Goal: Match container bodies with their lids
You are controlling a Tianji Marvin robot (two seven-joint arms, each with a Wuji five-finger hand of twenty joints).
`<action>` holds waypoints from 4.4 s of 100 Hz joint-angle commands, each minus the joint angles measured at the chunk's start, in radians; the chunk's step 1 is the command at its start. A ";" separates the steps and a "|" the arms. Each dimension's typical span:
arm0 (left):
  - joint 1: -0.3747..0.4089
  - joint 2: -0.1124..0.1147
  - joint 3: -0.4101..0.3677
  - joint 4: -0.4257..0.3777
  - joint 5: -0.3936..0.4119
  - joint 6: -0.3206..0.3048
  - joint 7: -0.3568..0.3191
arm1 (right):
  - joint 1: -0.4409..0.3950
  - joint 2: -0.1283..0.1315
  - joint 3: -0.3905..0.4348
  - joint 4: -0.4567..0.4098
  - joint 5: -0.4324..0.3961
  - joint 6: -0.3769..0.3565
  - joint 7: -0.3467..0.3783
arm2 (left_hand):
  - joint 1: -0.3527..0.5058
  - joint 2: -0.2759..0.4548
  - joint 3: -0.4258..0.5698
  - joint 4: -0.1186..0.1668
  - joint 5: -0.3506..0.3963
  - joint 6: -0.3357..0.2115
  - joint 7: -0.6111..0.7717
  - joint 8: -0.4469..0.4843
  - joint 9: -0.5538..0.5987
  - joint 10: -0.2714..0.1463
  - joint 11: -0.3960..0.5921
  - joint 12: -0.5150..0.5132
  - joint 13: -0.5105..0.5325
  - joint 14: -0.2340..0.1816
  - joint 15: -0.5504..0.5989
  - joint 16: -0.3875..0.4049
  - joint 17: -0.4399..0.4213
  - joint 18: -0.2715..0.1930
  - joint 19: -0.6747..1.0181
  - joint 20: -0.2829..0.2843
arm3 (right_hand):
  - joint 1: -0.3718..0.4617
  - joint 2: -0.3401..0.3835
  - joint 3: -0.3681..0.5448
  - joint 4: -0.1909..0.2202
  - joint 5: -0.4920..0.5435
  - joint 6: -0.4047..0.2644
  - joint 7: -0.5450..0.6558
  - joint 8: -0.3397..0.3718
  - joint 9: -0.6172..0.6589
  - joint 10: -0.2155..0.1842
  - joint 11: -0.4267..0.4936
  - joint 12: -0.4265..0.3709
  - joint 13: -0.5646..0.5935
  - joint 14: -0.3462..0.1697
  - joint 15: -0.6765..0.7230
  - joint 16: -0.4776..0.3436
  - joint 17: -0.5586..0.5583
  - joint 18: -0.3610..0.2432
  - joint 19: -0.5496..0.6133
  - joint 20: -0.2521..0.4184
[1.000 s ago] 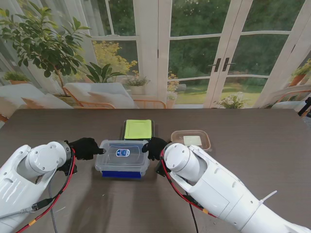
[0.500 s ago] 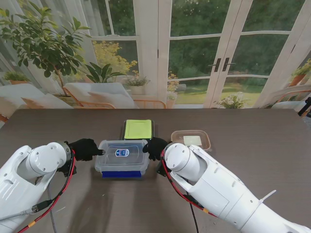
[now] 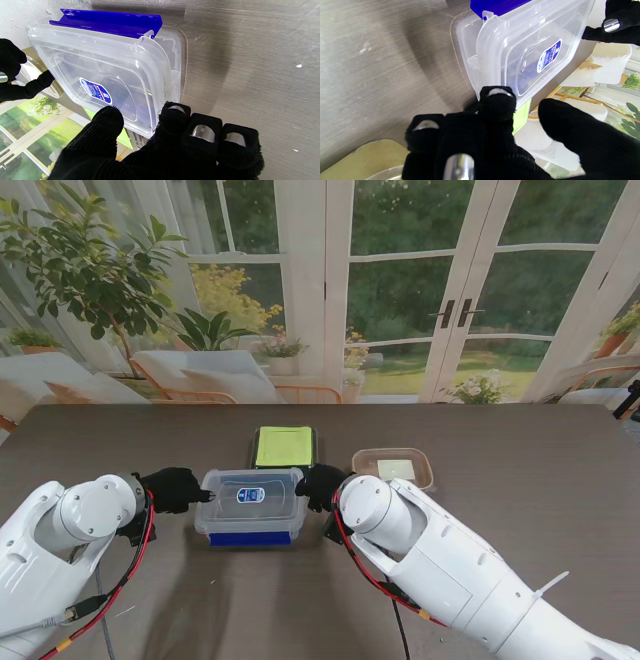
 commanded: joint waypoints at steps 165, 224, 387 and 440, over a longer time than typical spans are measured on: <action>0.054 0.001 -0.034 -0.049 0.050 0.012 -0.039 | 0.029 -0.006 -0.040 0.018 -0.093 0.103 0.018 | -0.036 0.047 -0.038 0.036 -0.006 -0.224 -0.013 -0.010 -0.031 0.031 -0.021 -0.021 -0.021 0.033 -0.032 0.003 -0.044 -0.028 -0.014 0.027 | -0.071 0.024 -0.040 -0.003 -0.087 -0.194 0.041 0.002 0.047 0.060 -0.009 -0.015 0.015 -0.063 0.086 -0.010 0.513 0.025 0.213 -0.024; 0.070 0.002 -0.046 -0.061 0.054 0.005 -0.042 | -0.067 -0.016 0.017 -0.056 -0.072 -0.071 -0.085 | -0.032 0.051 -0.045 0.036 -0.004 -0.224 -0.013 -0.010 -0.032 0.033 -0.025 -0.024 -0.023 0.034 -0.037 0.005 -0.050 -0.028 -0.020 0.029 | -0.058 -0.036 -0.034 -0.022 0.138 -0.387 -0.166 -0.080 0.055 0.066 -0.016 -0.008 0.015 -0.061 0.082 -0.012 0.512 0.030 0.209 -0.026; -0.107 -0.016 -0.012 0.143 0.037 -0.244 0.085 | -0.174 0.004 0.107 -0.180 -0.038 -0.078 -0.110 | -0.013 0.036 -0.023 0.033 0.062 -0.261 0.009 0.000 -0.203 0.109 -0.695 -0.665 -0.357 0.149 -0.834 -0.326 -0.430 -0.017 -0.384 -0.182 | -0.053 -0.046 -0.085 -0.044 0.203 -0.361 -0.075 -0.030 -0.127 0.185 -0.214 -0.149 0.005 0.214 -0.236 -0.191 0.374 0.391 -0.138 -0.119; -0.291 -0.032 0.167 0.377 -0.021 -0.332 0.136 | -0.245 0.080 0.147 -0.245 -0.141 -0.096 0.021 | 0.001 0.037 -0.032 0.032 0.021 -0.262 0.001 -0.002 -0.346 0.065 -0.823 -0.855 -0.565 0.072 -1.081 -0.454 -0.634 -0.135 -0.626 -0.312 | -0.053 -0.039 -0.093 -0.042 0.348 -0.379 0.018 0.005 -0.205 0.201 -0.367 -0.290 -0.009 0.301 -0.669 -0.385 0.170 0.378 -0.317 -0.108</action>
